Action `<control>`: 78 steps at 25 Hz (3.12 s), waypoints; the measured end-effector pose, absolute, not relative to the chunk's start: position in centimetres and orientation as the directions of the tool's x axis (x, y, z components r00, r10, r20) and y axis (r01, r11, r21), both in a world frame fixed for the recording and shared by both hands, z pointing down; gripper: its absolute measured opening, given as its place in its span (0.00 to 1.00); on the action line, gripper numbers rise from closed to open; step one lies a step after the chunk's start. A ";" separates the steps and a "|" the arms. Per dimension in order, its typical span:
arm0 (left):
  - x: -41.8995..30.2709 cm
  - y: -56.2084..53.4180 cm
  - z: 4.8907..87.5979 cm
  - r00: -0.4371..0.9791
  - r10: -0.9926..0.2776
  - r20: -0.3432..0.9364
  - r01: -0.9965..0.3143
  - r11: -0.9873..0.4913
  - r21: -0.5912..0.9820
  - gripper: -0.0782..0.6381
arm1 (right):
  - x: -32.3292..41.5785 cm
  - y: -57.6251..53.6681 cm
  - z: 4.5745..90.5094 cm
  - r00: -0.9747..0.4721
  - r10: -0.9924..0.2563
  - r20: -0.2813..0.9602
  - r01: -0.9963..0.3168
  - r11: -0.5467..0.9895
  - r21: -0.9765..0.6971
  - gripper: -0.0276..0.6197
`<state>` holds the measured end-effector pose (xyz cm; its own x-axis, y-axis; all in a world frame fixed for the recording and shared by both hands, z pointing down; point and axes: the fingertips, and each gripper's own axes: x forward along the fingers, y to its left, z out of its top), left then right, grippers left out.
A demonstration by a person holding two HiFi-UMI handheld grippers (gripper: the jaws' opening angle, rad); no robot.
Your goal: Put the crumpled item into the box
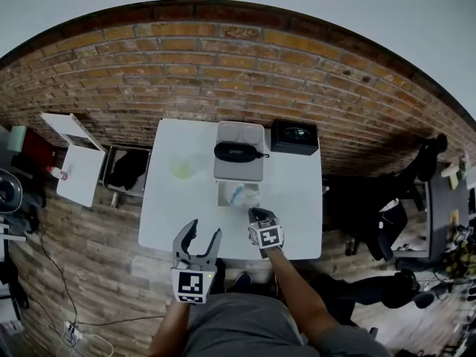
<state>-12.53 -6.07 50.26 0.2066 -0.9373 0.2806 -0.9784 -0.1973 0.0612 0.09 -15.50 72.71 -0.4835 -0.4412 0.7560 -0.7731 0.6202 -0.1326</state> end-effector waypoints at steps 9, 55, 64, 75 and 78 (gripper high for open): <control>-14.3 -5.7 51.2 0.170 -0.937 0.304 -0.985 -0.158 0.065 0.44 | -1.5 -17.0 74.8 -0.457 -0.377 0.806 -0.773 0.617 -0.149 0.05; -15.0 -6.5 55.6 0.130 -0.925 0.356 -0.990 -0.103 0.096 0.44 | 2.0 -15.1 68.8 -0.593 -0.542 0.595 -0.774 0.588 -0.235 0.42; -14.8 -6.8 57.5 0.142 -0.930 0.339 -0.989 -0.123 0.077 0.44 | 3.4 -14.0 67.8 -0.606 -0.593 0.530 -0.777 0.585 -0.233 0.53; -13.9 -7.7 62.2 0.164 -0.912 0.376 -0.986 -0.157 0.051 0.44 | 4.0 -13.2 70.6 -0.560 -0.606 0.565 -0.798 0.577 -0.172 0.57; -13.9 -8.1 63.7 0.175 -0.906 0.386 -0.984 -0.173 0.040 0.44 | 4.2 -13.2 71.2 -0.550 -0.608 0.573 -0.802 0.574 -0.162 0.56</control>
<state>-13.89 -8.07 63.68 0.1749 -0.9057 0.3862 -0.9841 -0.1730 0.0400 4.22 -13.23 71.22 -0.5504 -0.6075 0.5727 -0.8024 0.5744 -0.1619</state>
